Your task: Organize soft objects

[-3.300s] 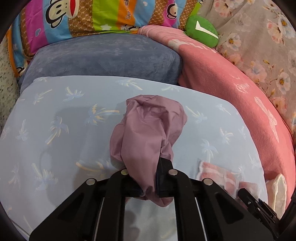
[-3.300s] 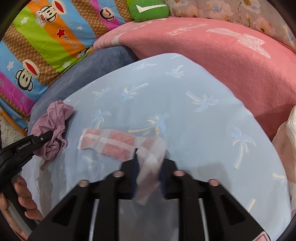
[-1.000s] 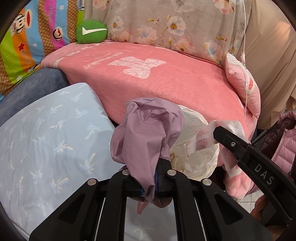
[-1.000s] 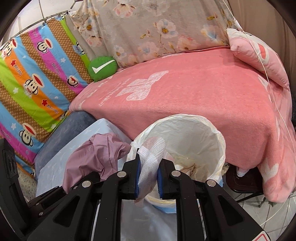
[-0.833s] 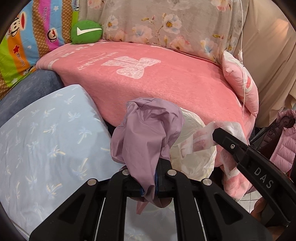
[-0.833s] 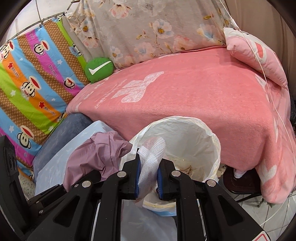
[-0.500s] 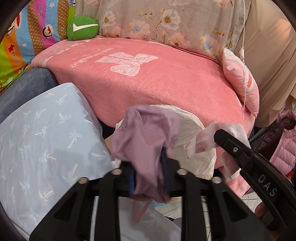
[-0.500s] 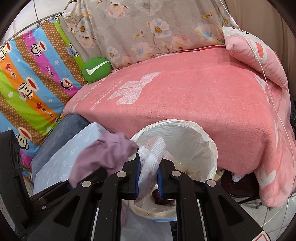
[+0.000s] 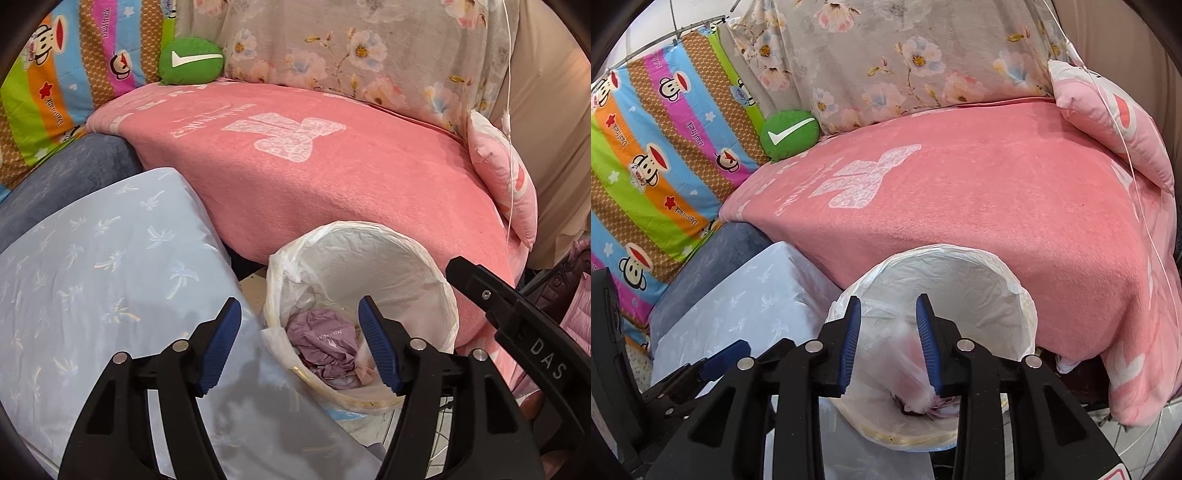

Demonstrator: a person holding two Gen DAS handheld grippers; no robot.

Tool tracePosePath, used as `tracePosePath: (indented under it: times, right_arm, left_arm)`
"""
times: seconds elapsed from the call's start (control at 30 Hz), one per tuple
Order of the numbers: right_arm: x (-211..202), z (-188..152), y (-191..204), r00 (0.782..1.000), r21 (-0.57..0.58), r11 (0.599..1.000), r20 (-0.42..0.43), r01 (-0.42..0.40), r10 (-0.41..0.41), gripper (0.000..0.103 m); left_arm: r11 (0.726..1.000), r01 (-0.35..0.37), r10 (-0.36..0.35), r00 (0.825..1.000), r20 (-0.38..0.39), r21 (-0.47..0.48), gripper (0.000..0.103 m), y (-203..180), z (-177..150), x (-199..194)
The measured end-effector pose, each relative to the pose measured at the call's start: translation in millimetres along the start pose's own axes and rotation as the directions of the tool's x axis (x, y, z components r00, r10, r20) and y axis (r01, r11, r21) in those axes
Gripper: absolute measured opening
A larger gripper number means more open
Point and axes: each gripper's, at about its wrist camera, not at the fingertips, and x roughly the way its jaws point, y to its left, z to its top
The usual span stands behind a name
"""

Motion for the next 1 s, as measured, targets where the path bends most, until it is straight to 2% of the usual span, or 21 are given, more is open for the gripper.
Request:
tracePosePath:
  times: [0.17,0.4,1.0]
  right_arm:
    - [-2,-3,7,1.000,-0.037,0.999,-0.004,0.007,-0.007,0.038]
    - [-11,-10,16,0.999,-0.080,0.996,-0.014,0.027,-0.029,0.045]
    - [-34,-40,22,0.993,-0.198,0.974,-0.021,0.111,-0.117,0.050]
  left_arm:
    - [1.000,-0.024,0.025,1.000,0.008,-0.012,0.064,7,-3,-6]
    - [0.998,-0.061,0.061,0.998,0.024,-0.015,0.072,13,-11,-17]
    - [0.984,-0.176,0.176,0.984,0.032,0.003,0.082,15,-38,-36]
